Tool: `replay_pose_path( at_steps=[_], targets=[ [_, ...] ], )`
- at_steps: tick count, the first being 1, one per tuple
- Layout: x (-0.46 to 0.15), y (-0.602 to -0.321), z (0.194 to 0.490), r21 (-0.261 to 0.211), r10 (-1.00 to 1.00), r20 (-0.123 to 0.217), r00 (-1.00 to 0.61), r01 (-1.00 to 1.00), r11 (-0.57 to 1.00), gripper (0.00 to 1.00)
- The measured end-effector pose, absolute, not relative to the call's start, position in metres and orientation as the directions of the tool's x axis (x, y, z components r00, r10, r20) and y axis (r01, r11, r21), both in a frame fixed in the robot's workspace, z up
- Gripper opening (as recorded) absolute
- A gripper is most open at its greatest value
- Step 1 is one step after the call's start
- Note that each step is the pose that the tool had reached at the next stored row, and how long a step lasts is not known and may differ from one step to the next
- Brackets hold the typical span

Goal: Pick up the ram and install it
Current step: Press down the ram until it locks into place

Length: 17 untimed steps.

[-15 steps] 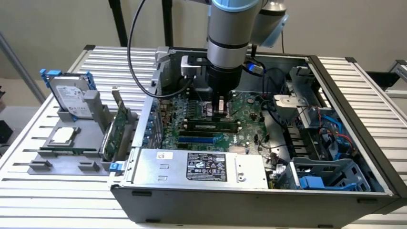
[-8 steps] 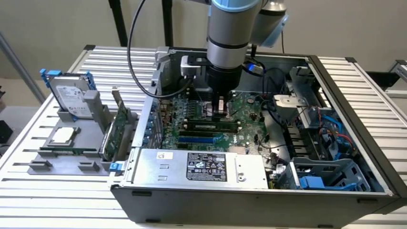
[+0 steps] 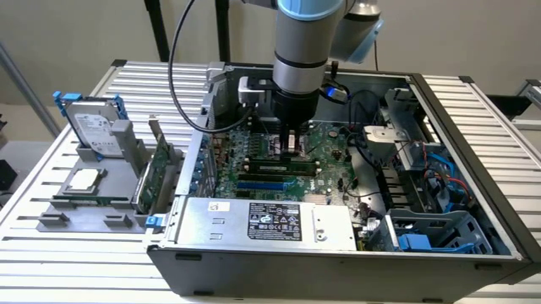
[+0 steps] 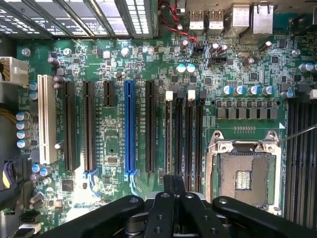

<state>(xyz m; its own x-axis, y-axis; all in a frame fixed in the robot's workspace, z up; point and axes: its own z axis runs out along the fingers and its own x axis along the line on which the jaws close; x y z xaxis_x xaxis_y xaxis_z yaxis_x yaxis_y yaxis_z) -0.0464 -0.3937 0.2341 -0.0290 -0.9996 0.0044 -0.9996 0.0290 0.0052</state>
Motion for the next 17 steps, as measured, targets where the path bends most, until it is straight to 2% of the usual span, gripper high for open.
replay_pose_path(
  at_steps=[8, 17],
  targets=[
    [-0.046, -0.394, 0.223, 0.004, -1.0, 0.006, -0.029, -1.0, 0.029, 0.0],
    [-0.046, -0.394, 0.25, 0.003, -1.0, 0.002, -0.029, -1.0, 0.029, 0.0]
  ],
)
